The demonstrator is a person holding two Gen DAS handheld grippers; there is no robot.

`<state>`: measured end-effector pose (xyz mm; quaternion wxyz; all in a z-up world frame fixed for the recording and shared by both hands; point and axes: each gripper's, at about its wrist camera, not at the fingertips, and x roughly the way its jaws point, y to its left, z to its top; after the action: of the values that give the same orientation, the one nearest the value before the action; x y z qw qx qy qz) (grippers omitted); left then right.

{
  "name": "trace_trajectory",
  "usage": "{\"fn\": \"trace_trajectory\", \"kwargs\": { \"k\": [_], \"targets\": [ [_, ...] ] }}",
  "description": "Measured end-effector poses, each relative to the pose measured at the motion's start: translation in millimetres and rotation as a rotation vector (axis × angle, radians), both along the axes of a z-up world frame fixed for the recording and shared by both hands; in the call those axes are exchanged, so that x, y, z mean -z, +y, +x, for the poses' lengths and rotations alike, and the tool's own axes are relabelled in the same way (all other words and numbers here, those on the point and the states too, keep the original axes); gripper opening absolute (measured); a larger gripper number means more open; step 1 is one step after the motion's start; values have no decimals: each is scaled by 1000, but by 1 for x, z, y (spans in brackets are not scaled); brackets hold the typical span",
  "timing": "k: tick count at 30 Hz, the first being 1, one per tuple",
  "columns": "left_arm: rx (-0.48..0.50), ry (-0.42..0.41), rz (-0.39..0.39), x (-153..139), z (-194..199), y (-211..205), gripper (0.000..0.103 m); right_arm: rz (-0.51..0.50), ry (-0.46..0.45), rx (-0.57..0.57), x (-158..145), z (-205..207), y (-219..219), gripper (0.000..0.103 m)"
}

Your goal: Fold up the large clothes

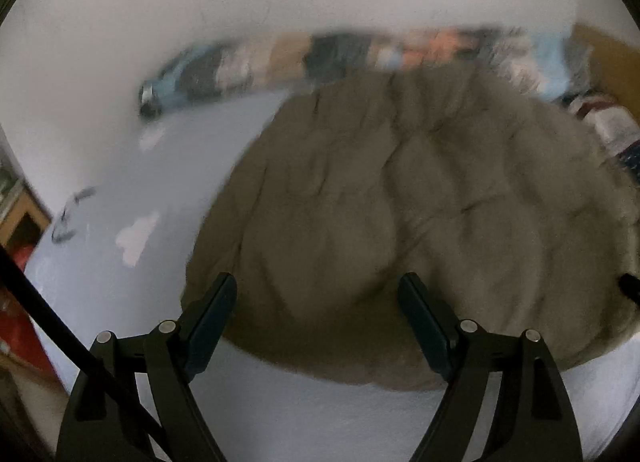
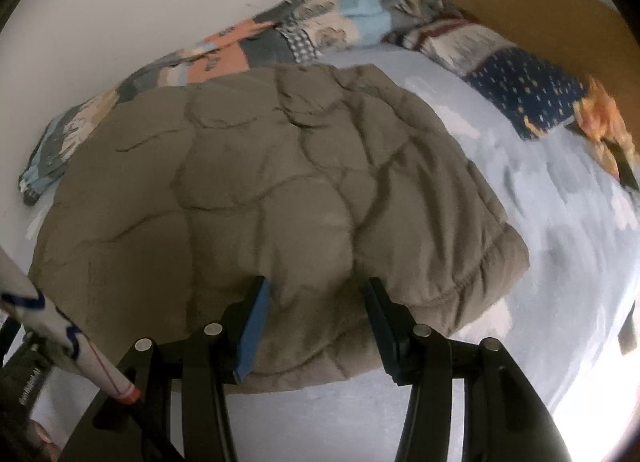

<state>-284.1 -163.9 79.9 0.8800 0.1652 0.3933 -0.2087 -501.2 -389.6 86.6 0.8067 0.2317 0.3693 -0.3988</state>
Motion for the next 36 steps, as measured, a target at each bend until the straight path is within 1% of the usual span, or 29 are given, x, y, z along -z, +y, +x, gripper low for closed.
{"fn": "trace_trajectory", "kwargs": {
  "k": [1,2,4,6,7,9,13,15,17,19,21,23,25,26,28,31,33,36],
  "targets": [
    [2,44,3,7,5,0,83,15,-1,-2,3,0,-2,55],
    [-1,63,-5,9,8,1,84,22,6,-10,5,1,-4,59],
    [18,42,3,8,7,0,85,40,53,-43,15,11,-7,62],
    [42,19,22,7,3,-1,85,40,59,-53,19,13,-8,63],
    [47,18,20,6,2,1,85,36,57,-58,19,12,-8,63],
    [50,34,-4,3,2,8,85,30,40,-63,15,7,-6,63],
    [14,131,-73,1,7,32,85,-15,-11,-69,0,-12,9,63],
    [-38,163,-120,-2,10,48,85,-41,-25,-63,-6,-21,14,63],
    [-82,167,-178,-7,11,64,85,-74,-41,-35,-13,-34,17,63],
    [-119,174,-261,-15,9,82,85,-47,-76,-5,-15,-48,14,63],
    [-134,182,-318,-20,4,94,85,1,-110,35,-14,-62,12,63],
    [-148,202,-384,-25,-4,109,85,56,-182,68,-15,-79,9,63],
    [-136,213,-437,-30,-11,116,85,47,-236,66,-23,-91,14,63],
    [-125,202,-453,-34,-17,119,85,34,-248,55,-28,-94,17,63],
    [-98,169,-457,-43,-26,120,85,21,-270,29,-33,-99,25,63],
    [-46,90,-403,-51,-44,117,85,-13,-288,-15,-45,-103,38,63],
    [-8,45,-381,-51,-58,116,85,-53,-279,-39,-52,-104,46,63],
    [31,-11,-322,-46,-74,116,85,-83,-288,-68,-58,-107,56,65]
  ]
}}
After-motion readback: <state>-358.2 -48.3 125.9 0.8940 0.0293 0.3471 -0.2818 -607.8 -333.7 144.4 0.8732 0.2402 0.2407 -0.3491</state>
